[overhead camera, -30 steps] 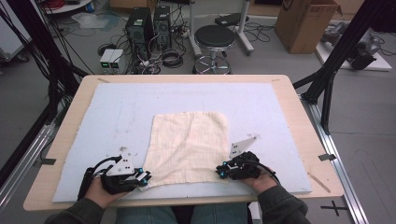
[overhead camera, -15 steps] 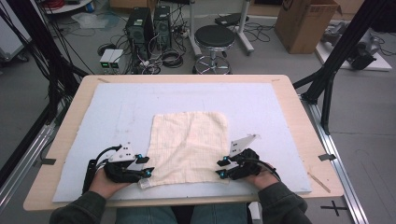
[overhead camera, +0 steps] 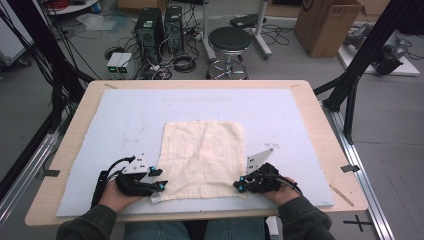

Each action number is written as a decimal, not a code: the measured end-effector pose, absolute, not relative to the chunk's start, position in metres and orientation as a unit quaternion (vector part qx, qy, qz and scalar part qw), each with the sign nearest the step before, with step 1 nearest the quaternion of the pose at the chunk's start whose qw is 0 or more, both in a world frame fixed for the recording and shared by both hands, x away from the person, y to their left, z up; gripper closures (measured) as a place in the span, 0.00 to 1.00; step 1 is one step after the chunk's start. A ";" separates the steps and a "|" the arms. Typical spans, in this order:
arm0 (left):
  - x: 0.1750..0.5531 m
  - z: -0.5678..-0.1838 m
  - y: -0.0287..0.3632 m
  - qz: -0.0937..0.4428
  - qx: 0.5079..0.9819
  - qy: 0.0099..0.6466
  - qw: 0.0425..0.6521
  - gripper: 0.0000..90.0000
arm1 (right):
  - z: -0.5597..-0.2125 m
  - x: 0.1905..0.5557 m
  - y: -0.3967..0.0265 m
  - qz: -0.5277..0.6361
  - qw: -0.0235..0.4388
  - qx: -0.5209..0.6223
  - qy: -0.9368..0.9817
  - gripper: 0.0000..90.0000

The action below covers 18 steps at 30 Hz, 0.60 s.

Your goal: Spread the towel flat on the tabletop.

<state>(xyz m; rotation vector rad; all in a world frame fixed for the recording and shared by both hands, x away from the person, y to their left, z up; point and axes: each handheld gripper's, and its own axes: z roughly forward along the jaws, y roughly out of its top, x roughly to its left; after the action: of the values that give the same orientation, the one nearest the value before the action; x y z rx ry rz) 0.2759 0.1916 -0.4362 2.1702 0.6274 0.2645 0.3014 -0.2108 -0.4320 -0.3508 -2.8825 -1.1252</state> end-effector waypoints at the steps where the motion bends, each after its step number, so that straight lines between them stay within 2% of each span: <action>1: 0.276 -0.436 0.192 0.105 0.867 0.248 0.420 0.59 | -0.432 0.300 -0.214 -0.362 0.012 -0.112 -0.925 0.98; 5: 0.275 -0.436 0.191 0.104 0.866 0.245 0.423 0.59 | -0.433 0.296 -0.224 -0.371 0.018 -0.125 -0.920 0.97; 6: 0.274 -0.435 0.191 0.104 0.866 0.244 0.424 0.59 | -0.433 0.296 -0.226 -0.376 0.021 -0.123 -0.918 0.95; 7: 0.274 -0.435 0.191 0.103 0.865 0.243 0.426 0.59 | -0.433 0.295 -0.226 -0.381 0.026 -0.124 -0.916 0.86; 8: 0.274 -0.435 0.192 0.104 0.865 0.243 0.427 0.59 | -0.432 0.295 -0.226 -0.387 0.023 -0.130 -0.913 0.83; 12: 0.272 -0.434 0.193 0.107 0.863 0.242 0.430 0.57 | -0.428 0.298 -0.227 -0.409 0.020 -0.143 -0.901 0.77; 14: 0.272 -0.433 0.194 0.107 0.860 0.245 0.434 0.55 | -0.426 0.300 -0.227 -0.417 0.009 -0.155 -0.896 0.70; 18: 0.274 -0.431 0.198 0.112 0.855 0.252 0.439 0.53 | -0.424 0.307 -0.227 -0.425 -0.012 -0.182 -0.887 0.64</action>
<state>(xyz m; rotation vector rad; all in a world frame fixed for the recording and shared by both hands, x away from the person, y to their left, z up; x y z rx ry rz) 0.2737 0.1976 -0.4312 2.1257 0.6252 0.2776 0.3068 -0.2269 -0.4235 -0.5775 -2.8067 -1.3454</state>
